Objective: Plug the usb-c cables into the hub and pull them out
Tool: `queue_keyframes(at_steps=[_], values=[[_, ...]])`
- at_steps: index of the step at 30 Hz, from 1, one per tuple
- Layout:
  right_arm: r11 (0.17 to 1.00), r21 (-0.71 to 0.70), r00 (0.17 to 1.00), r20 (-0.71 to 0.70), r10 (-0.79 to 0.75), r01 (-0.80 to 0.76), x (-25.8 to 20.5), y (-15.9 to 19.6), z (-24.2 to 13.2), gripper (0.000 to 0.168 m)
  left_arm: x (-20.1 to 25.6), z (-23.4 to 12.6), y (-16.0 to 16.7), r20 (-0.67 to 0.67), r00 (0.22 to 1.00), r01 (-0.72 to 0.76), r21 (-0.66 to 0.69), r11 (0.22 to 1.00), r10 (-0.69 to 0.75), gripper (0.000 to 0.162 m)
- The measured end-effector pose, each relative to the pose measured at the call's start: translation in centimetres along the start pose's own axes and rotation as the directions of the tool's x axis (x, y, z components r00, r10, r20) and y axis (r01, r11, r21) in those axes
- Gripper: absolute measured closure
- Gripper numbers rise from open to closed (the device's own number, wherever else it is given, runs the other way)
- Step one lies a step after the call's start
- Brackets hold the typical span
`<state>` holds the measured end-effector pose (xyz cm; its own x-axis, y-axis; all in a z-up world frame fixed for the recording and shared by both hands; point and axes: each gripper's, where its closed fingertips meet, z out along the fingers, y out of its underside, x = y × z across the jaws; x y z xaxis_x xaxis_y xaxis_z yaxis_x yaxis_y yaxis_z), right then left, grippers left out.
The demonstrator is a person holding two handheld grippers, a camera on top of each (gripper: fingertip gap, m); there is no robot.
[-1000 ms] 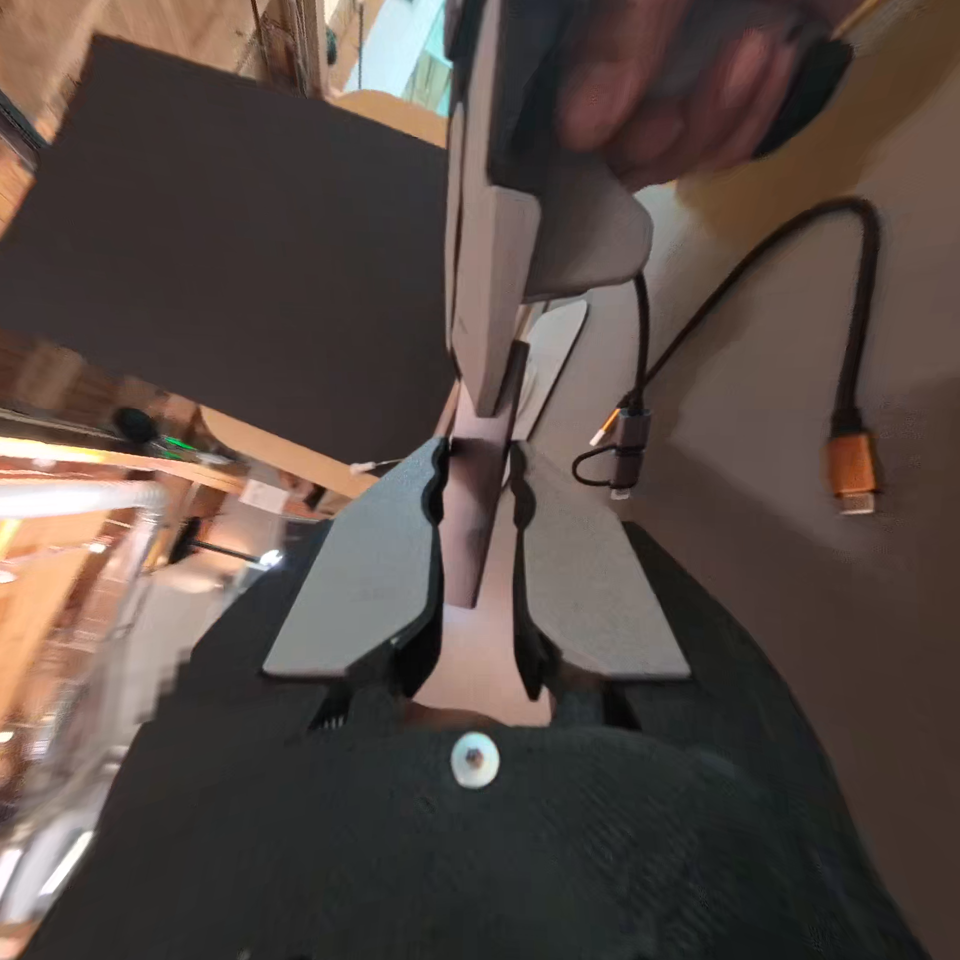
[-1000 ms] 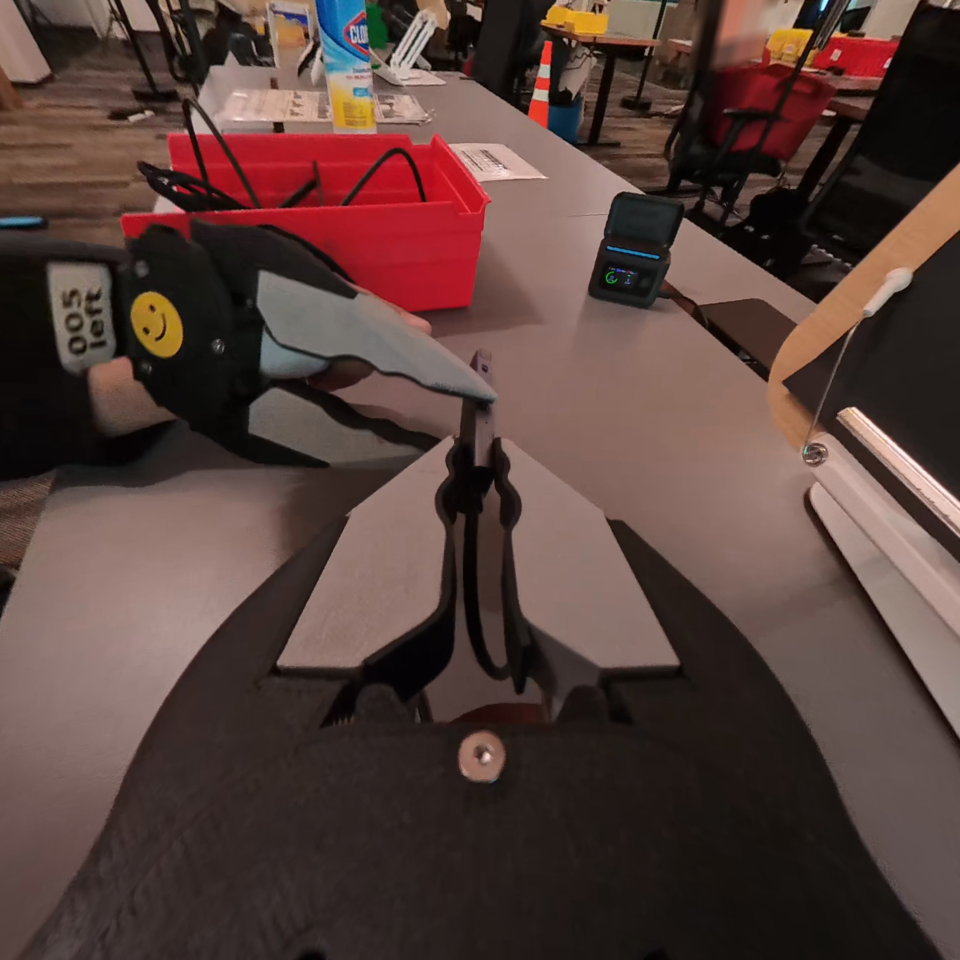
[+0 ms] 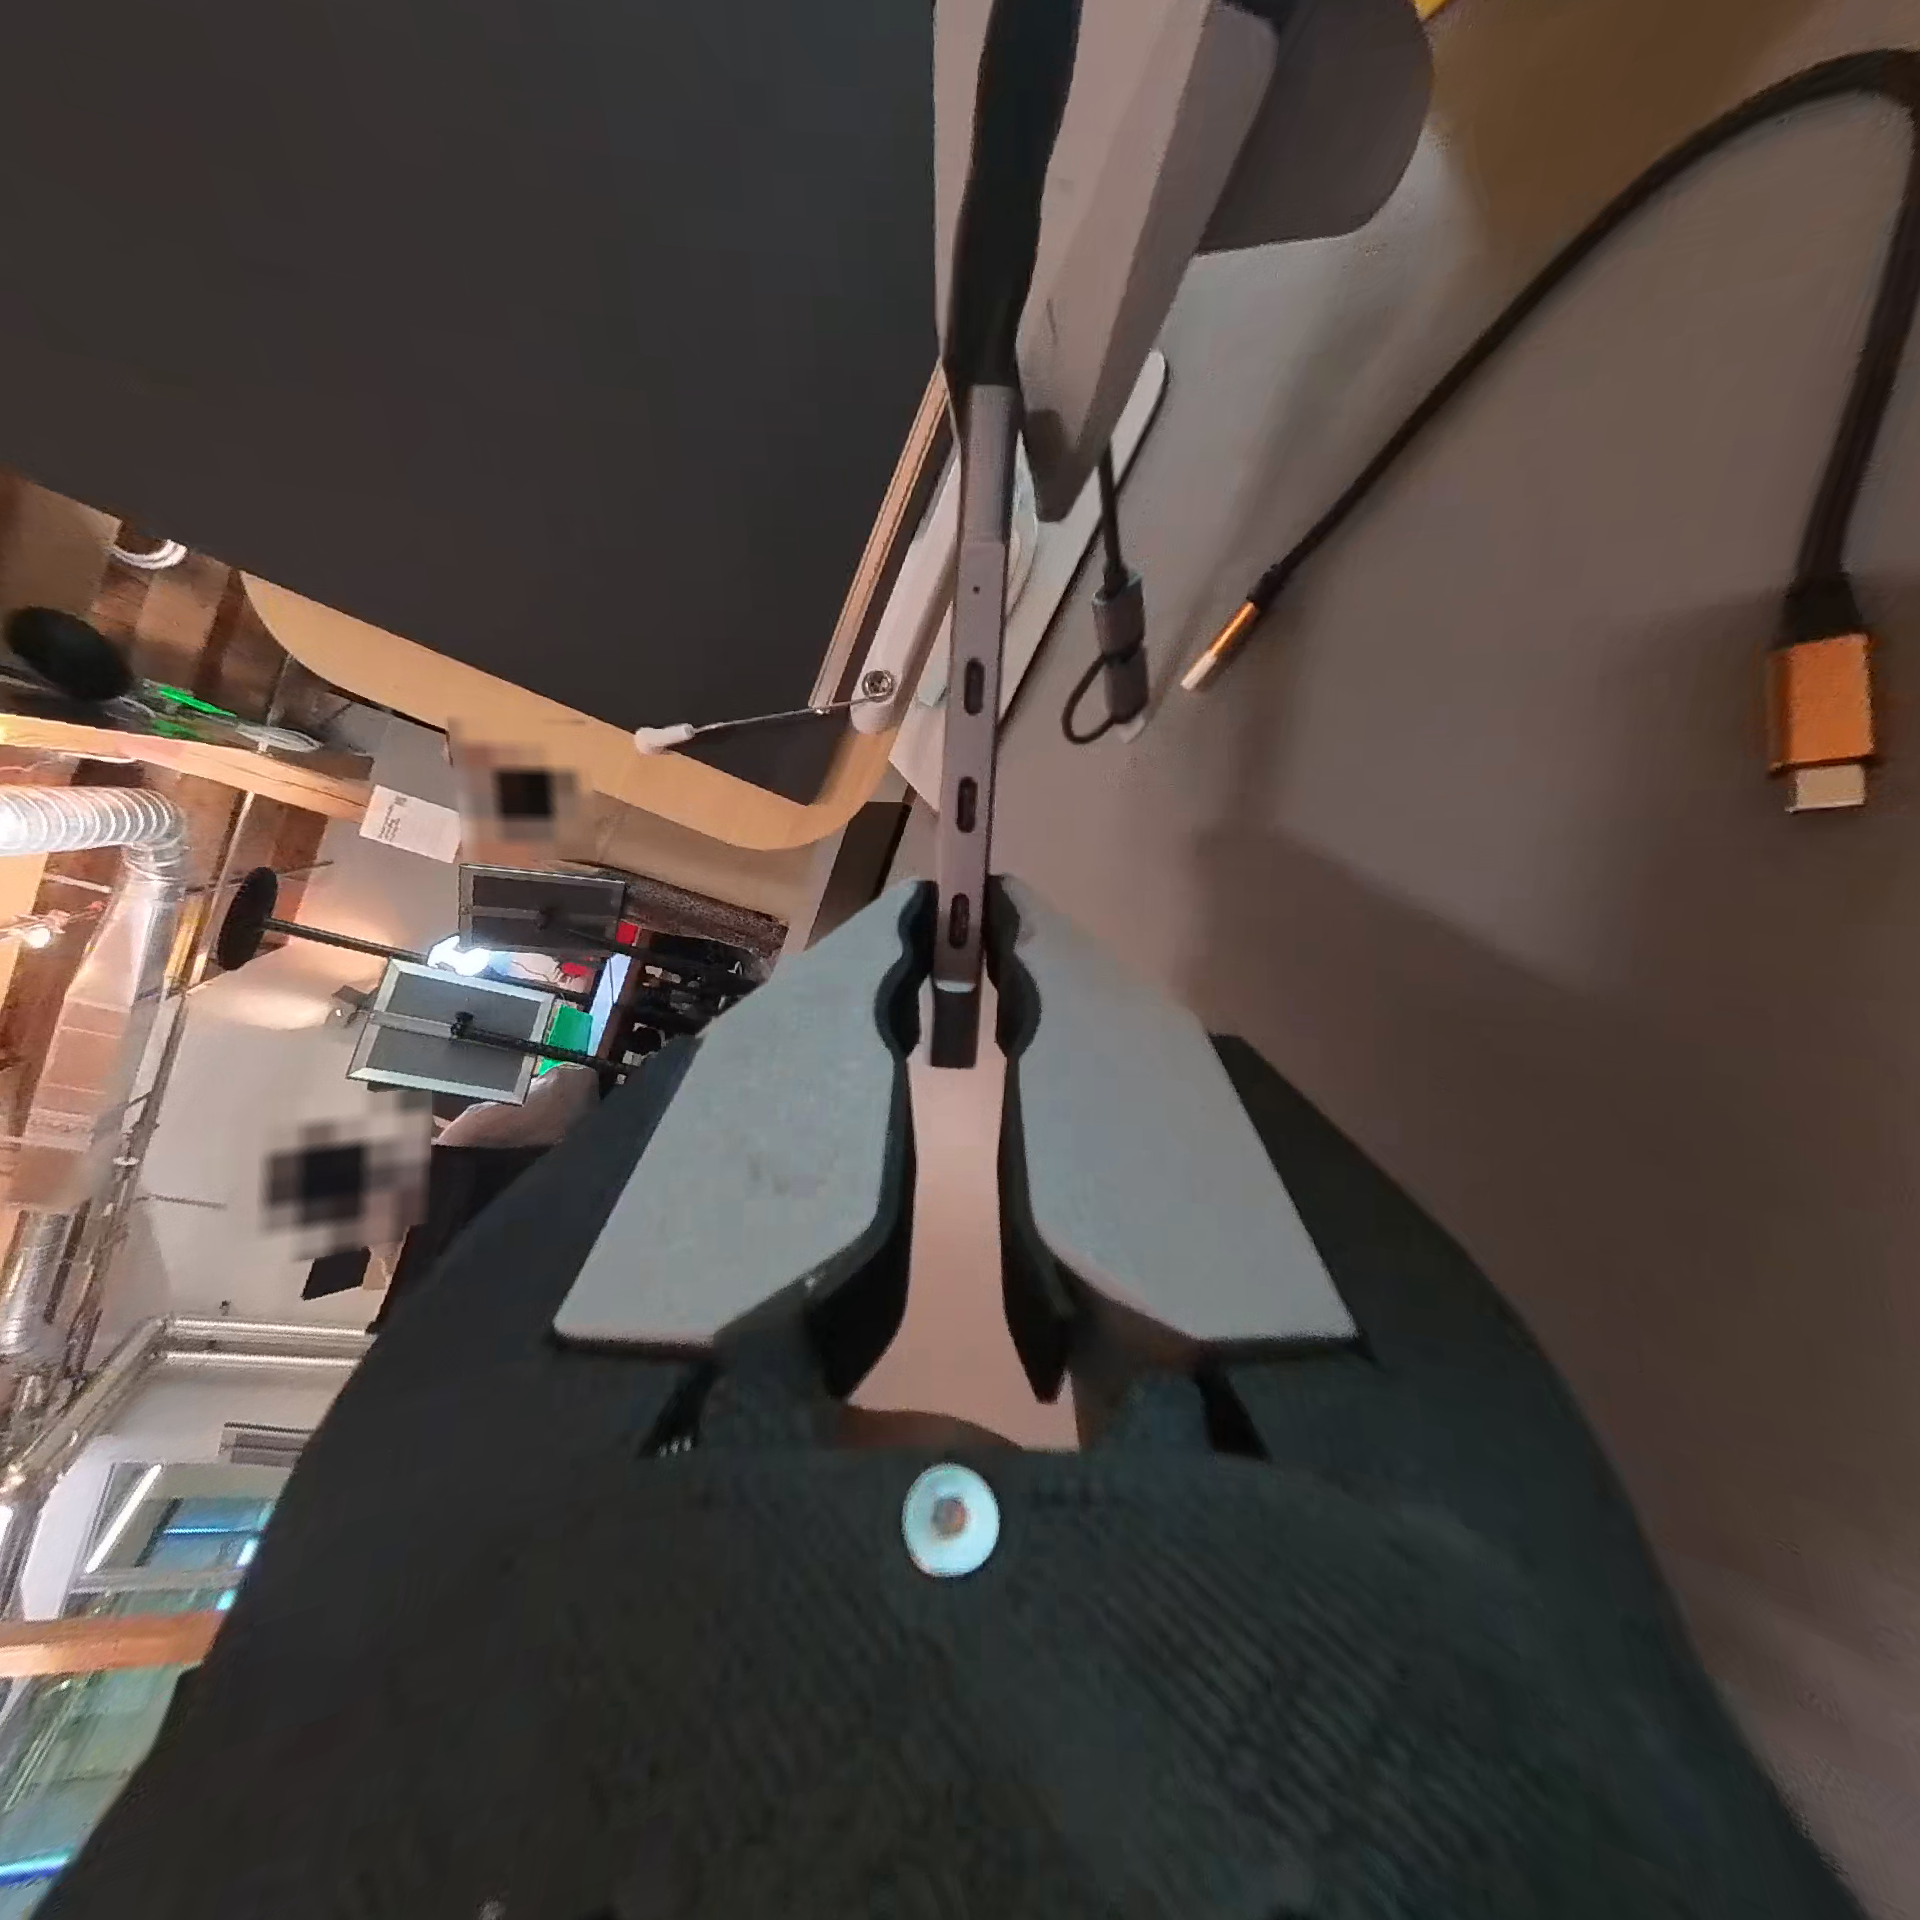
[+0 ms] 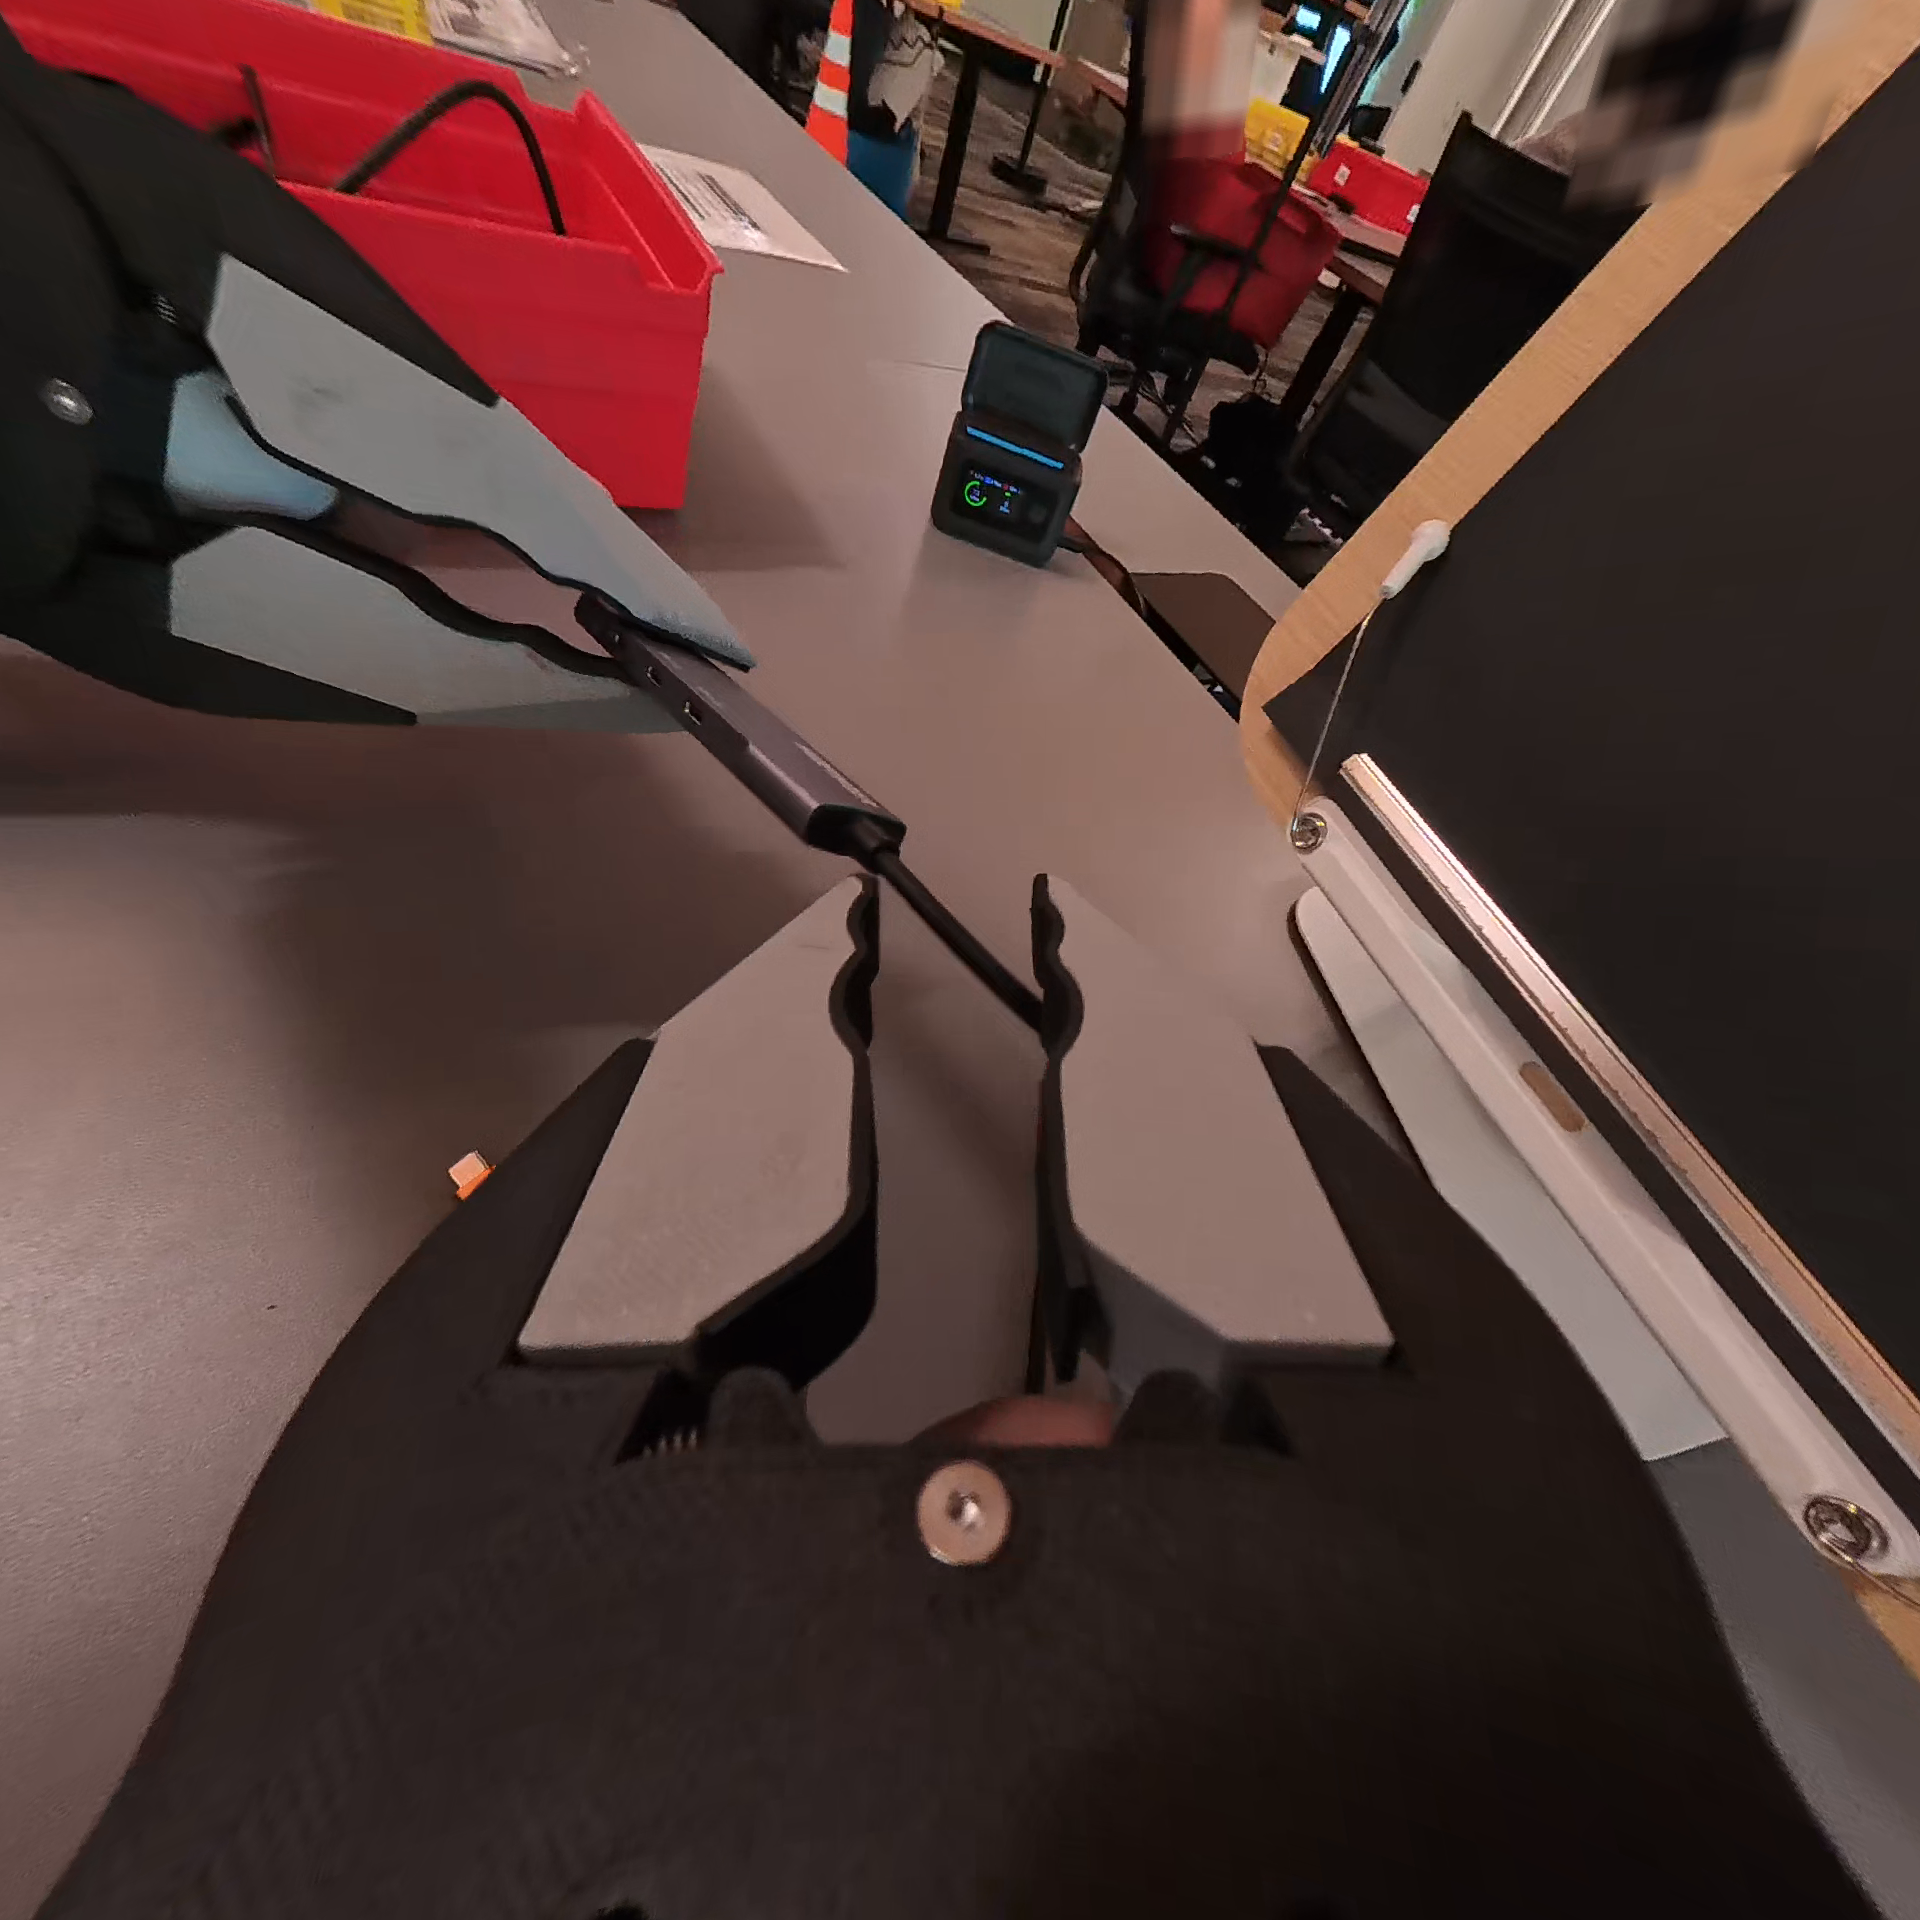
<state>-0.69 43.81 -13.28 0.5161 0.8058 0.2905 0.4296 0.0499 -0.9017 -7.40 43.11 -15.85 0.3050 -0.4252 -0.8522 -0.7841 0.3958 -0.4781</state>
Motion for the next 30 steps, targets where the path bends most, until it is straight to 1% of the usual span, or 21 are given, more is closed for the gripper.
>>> queue_keyframes(at_steps=[3,5,7,8,9,10,11,12,13,16,19,21,23,24,25,27,29,30], values=[[1.000,0.006,0.999,-0.049,0.002,-0.001,0.9,-0.3,-0.4,0.142,-0.3,0.0,1.3,0.004,1.000,-0.004,-0.072,0.997,0.005,0.155],[1.000,0.019,1.000,-0.002,0.016,-0.016,0.2,-0.4,-0.5,0.142,-0.5,0.1,2.4,0.004,1.000,0.014,-0.121,0.993,-0.014,0.155],[0.999,0.029,0.997,0.078,0.011,-0.014,-1.4,-0.7,-0.2,0.141,0.0,0.2,2.8,-0.024,1.000,0.014,-0.132,0.991,-0.017,0.155],[1.000,0.020,0.996,0.090,-0.009,0.008,-2.0,-0.6,0.1,0.140,0.6,0.3,2.6,-0.044,0.999,0.001,-0.119,0.993,-0.006,0.155],[0.999,-0.004,0.997,0.074,-0.037,0.037,-2.2,-0.3,0.4,0.142,1.0,0.4,2.0,-0.065,0.998,-0.018,-0.104,0.994,0.011,0.155],[0.997,-0.043,0.997,0.040,-0.064,0.066,-1.9,0.4,0.7,0.147,1.3,0.4,1.4,-0.072,0.997,-0.028,-0.080,0.996,0.022,0.155],[0.993,-0.079,0.996,-0.009,-0.085,0.084,-1.3,0.9,1.0,0.153,1.3,0.3,0.5,-0.072,0.997,-0.010,-0.043,0.999,0.007,0.155],[0.992,-0.085,0.995,-0.046,-0.094,0.090,-0.7,1.0,1.1,0.159,1.2,0.0,-0.5,-0.079,0.997,0.021,0.004,1.000,-0.020,0.155],[0.994,-0.074,0.995,-0.053,-0.083,0.079,-0.5,0.9,1.0,0.159,1.2,-0.3,-1.3,-0.089,0.995,0.046,0.039,0.998,-0.043,0.155],[1.000,-0.028,1.000,-0.017,0.000,0.000,-0.3,0.5,0.6,0.159,0.7,-1.0,-3.3,-0.084,0.992,0.107,0.147,0.983,-0.095,0.155],[0.999,-0.050,1.000,0.015,0.018,-0.017,-0.4,1.2,0.7,0.163,0.5,-1.6,-4.7,-0.115,0.984,0.160,0.209,0.965,-0.138,0.155],[0.996,-0.083,1.000,0.024,-0.013,0.015,-0.8,1.8,1.0,0.150,0.4,-1.6,-4.5,-0.122,0.983,0.162,0.203,0.966,-0.140,0.155],[0.995,-0.072,0.997,0.048,-0.060,0.063,-1.7,1.5,1.1,0.144,0.4,-1.4,-3.9,-0.122,0.984,0.150,0.185,0.971,-0.129,0.155],[0.992,-0.080,0.994,0.049,-0.093,0.097,-2.1,1.5,1.2,0.138,0.4,-1.4,-3.9,-0.125,0.984,0.151,0.183,0.971,-0.130,0.155],[0.986,-0.096,0.990,0.040,-0.135,0.138,-2.2,1.7,1.3,0.139,0.4,-1.5,-4.0,-0.131,0.983,0.155,0.190,0.969,-0.132,0.155],[0.969,-0.114,0.976,0.000,-0.219,0.218,-2.2,1.8,1.4,0.146,0.4,-2.0,-4.5,-0.159,0.977,0.174,0.223,0.959,-0.140,0.155],[0.958,-0.133,0.960,-0.084,-0.268,0.256,-1.2,1.6,1.4,0.139,0.5,-2.5,-5.0,-0.193,0.972,0.182,0.245,0.952,-0.136,0.154],[0.956,-0.138,0.957,-0.092,-0.274,0.260,-1.0,1.5,1.3,0.135,0.5,-2.6,-5.1,-0.193,0.972,0.183,0.250,0.951,-0.136,0.154]])
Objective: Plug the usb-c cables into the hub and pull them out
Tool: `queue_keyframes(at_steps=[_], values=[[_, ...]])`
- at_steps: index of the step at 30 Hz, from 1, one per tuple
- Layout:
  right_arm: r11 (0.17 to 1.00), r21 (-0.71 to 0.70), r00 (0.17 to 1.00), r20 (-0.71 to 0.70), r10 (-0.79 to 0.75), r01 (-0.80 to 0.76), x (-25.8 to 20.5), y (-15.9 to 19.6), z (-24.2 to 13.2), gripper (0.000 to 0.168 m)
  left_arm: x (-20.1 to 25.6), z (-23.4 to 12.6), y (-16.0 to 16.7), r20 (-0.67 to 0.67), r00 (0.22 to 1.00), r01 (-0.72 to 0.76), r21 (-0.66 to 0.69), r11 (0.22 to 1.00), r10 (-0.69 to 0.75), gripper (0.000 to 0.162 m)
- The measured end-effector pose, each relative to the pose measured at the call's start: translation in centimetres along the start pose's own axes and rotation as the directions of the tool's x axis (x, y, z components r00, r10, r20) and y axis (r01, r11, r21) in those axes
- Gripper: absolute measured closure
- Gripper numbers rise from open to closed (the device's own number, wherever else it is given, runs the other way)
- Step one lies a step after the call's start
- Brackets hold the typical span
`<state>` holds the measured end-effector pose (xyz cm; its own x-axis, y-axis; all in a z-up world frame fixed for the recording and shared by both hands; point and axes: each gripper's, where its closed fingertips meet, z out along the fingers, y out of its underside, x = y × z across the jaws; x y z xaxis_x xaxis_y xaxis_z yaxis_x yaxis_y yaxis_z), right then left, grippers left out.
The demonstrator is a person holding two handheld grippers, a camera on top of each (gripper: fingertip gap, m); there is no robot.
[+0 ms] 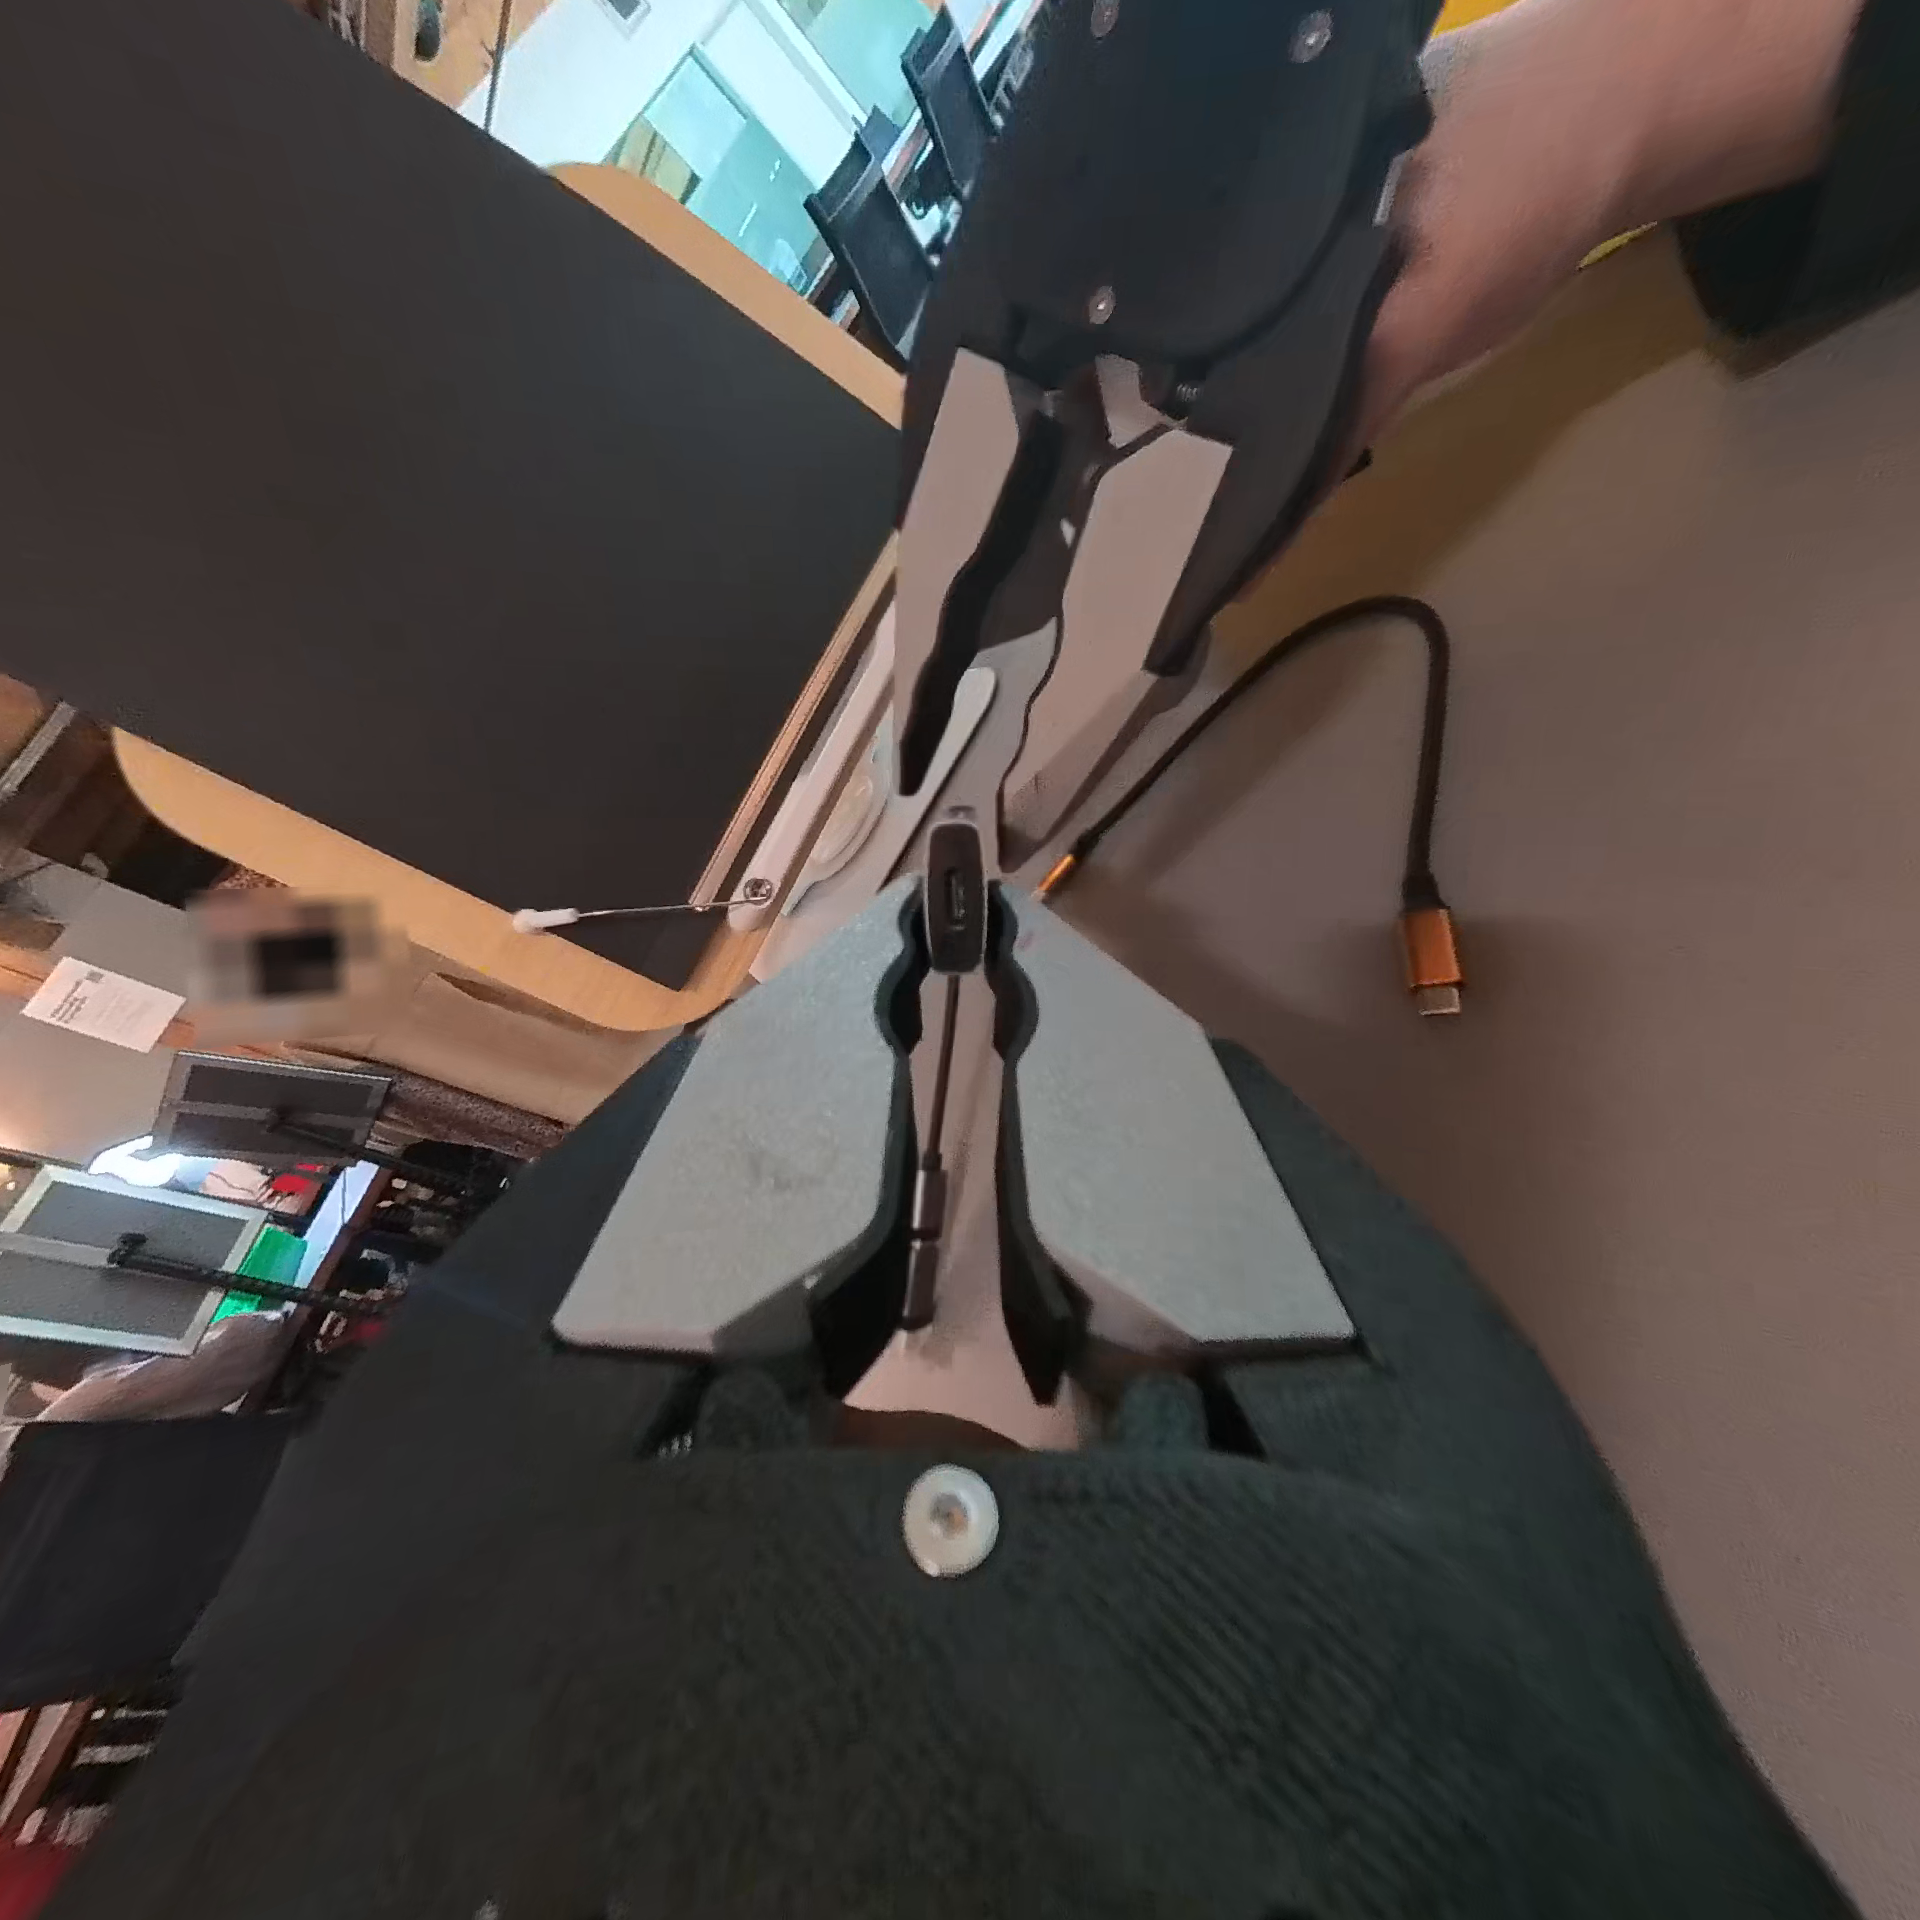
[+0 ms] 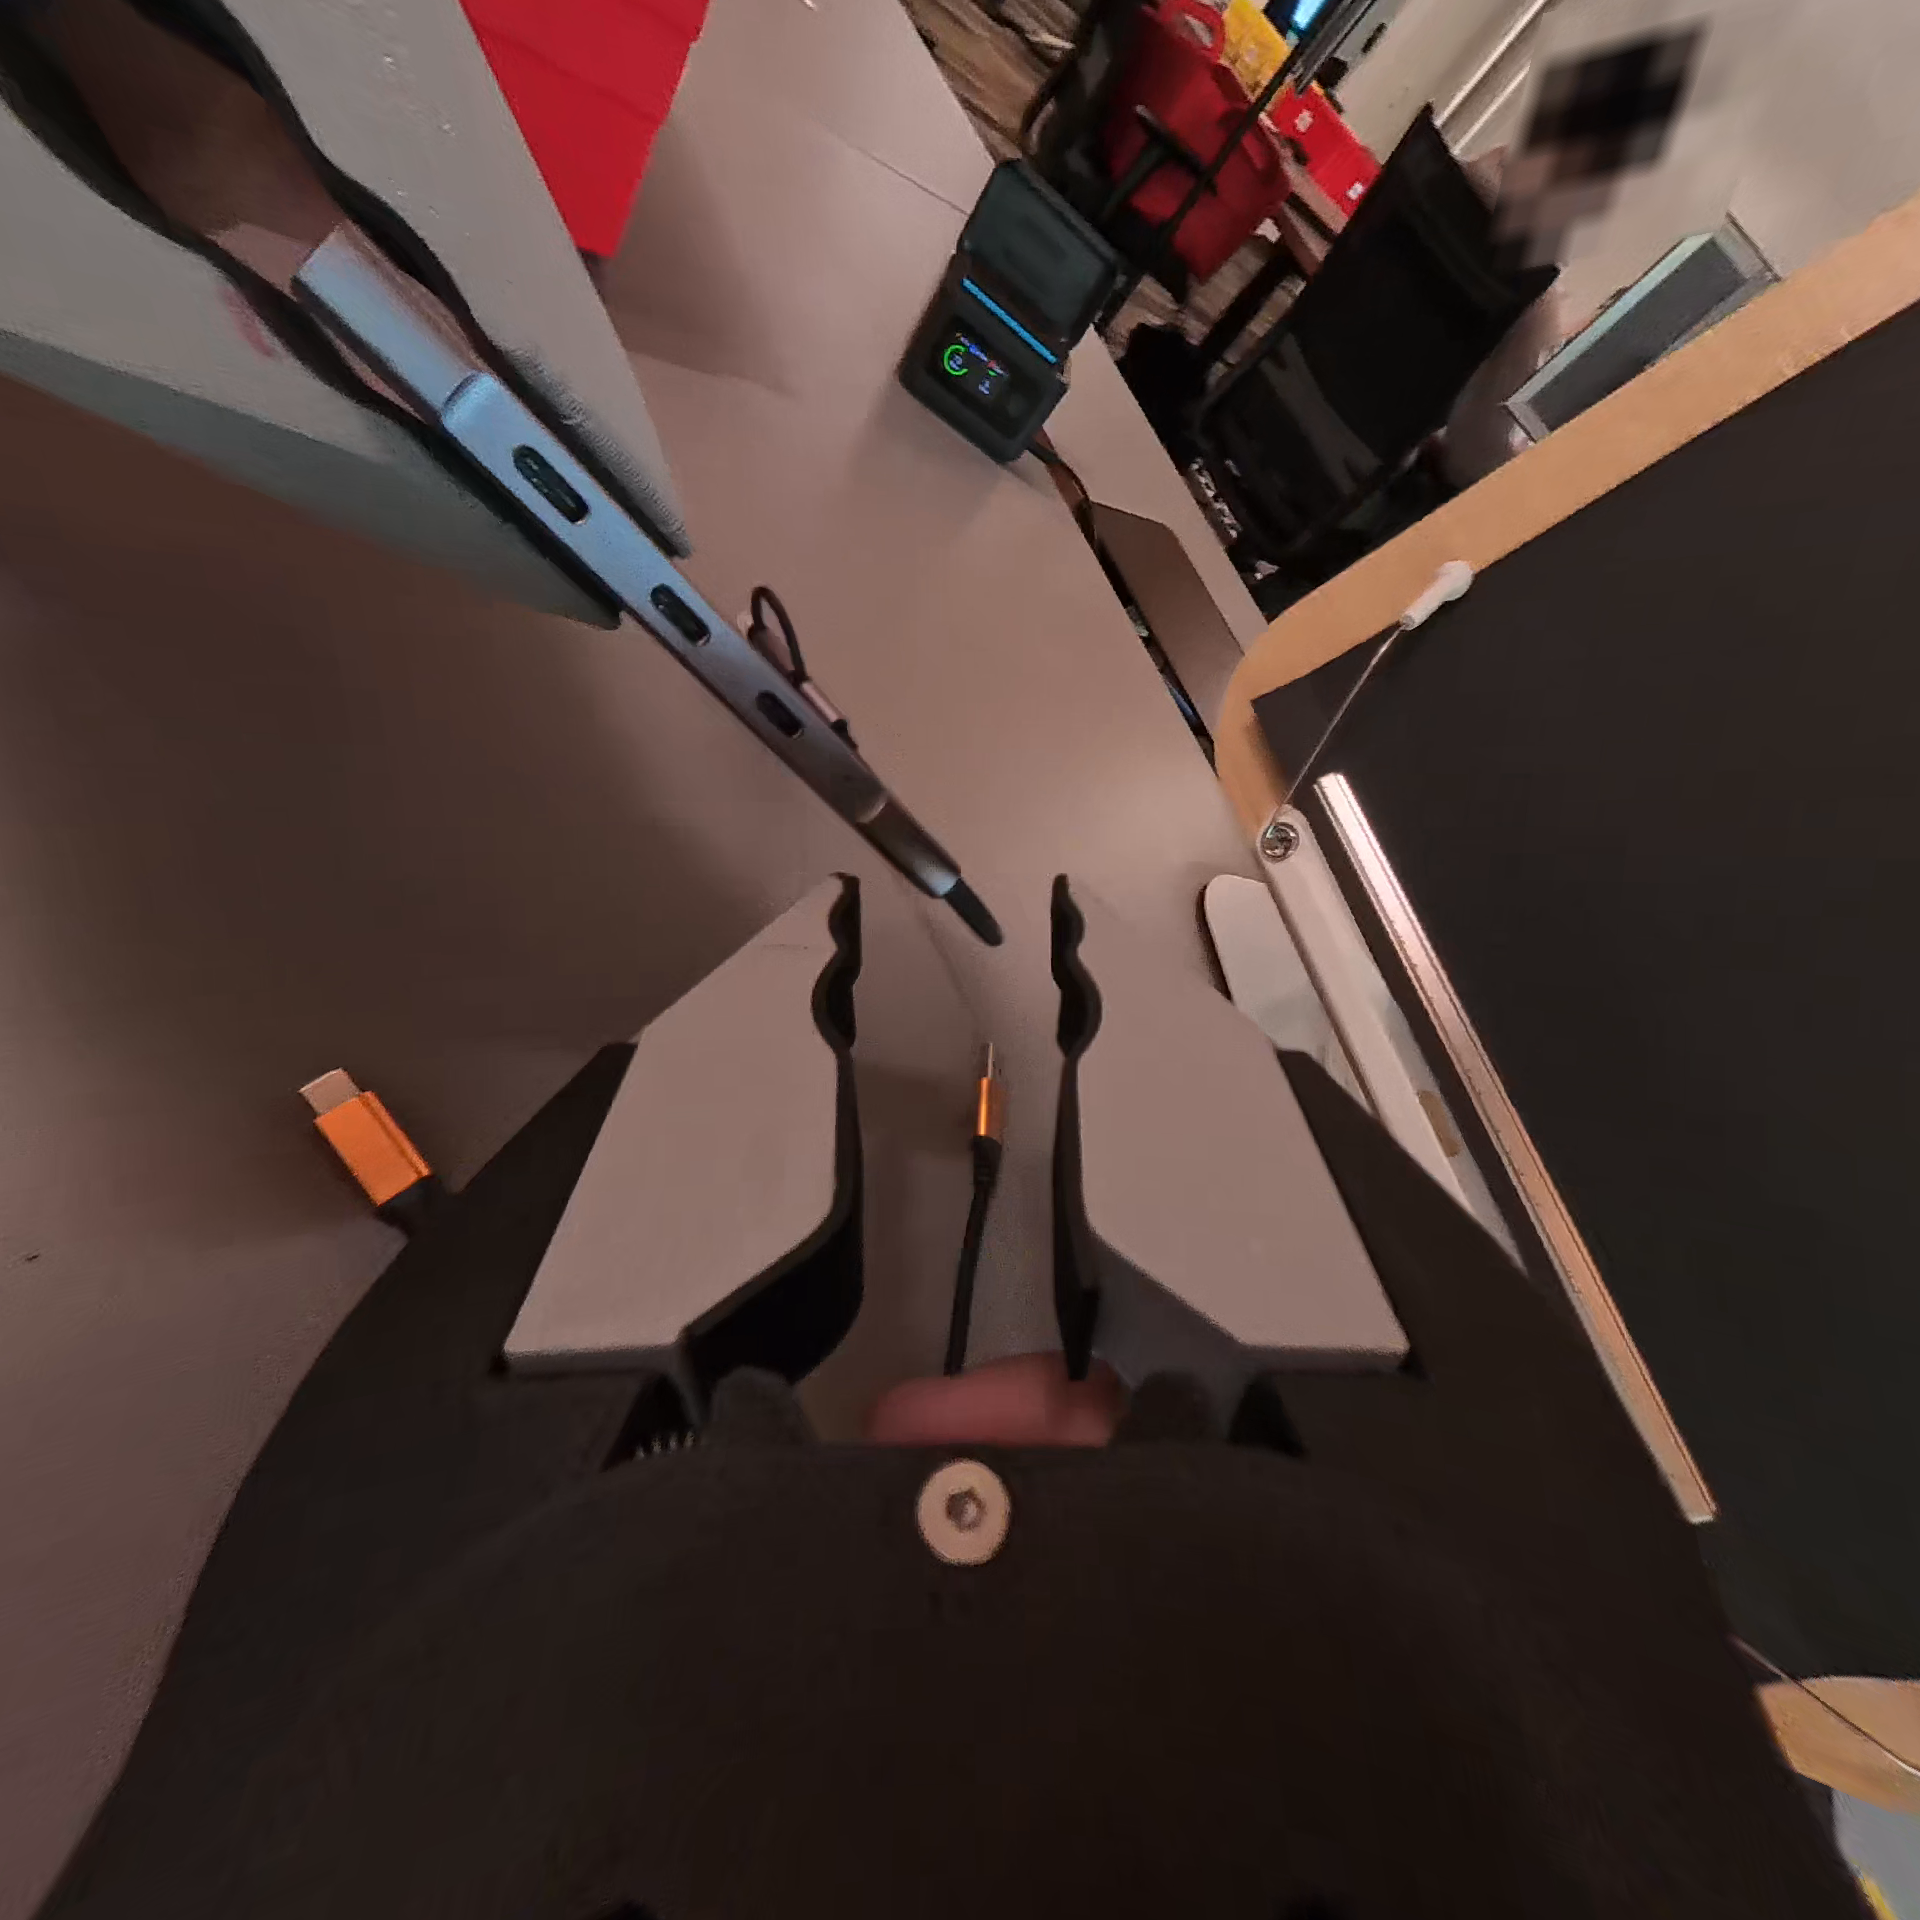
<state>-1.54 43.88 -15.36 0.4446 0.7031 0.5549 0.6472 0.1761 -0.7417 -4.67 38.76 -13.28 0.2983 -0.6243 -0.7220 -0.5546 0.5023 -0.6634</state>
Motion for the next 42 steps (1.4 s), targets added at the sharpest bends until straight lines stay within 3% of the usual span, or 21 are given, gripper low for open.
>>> queue_keyframes(at_steps=[4,7,11,13,17,35,39,42], values=[[0.997,0.080,0.993,0.114,0.010,-0.019,-1.4,-1.1,-0.9,0.134,0.0,0.0,-0.4,-0.005,1.000,0.002,0.018,1.000,-0.002,0.154],[0.992,0.111,0.984,0.159,-0.075,0.057,-2.9,-1.8,-1.3,0.153,1.0,0.1,-1.3,-0.054,0.998,0.021,0.060,0.998,-0.018,0.154],[0.990,0.089,0.968,0.215,-0.128,0.111,-4.5,-1.1,-1.1,0.159,1.7,0.2,-0.8,-0.094,0.995,0.040,0.043,0.998,-0.036,0.154],[0.988,0.106,0.955,0.264,-0.137,0.113,-5.6,-1.2,-1.2,0.162,1.8,0.5,-0.6,-0.083,0.996,0.043,0.037,0.998,-0.040,0.146],[0.983,0.077,0.949,0.256,-0.182,0.168,-6.0,-0.7,-0.9,0.158,3.4,1.0,0.3,-0.149,0.989,0.003,-0.018,1.000,-0.005,0.154],[0.974,0.056,0.943,0.243,-0.227,0.220,-6.0,-0.7,-1.2,0.161,3.4,0.9,0.3,-0.166,0.984,0.067,0.001,0.998,-0.066,0.153],[0.974,0.035,0.945,0.237,-0.224,0.222,-6.0,-0.4,-1.0,0.159,3.7,1.1,0.7,-0.177,0.984,0.011,-0.031,0.999,-0.017,0.154],[0.986,-0.019,0.964,0.215,-0.159,0.167,-4.6,0.1,-1.1,0.146,2.3,0.7,1.4,-0.120,0.993,-0.008,-0.070,0.998,-0.001,0.154]])
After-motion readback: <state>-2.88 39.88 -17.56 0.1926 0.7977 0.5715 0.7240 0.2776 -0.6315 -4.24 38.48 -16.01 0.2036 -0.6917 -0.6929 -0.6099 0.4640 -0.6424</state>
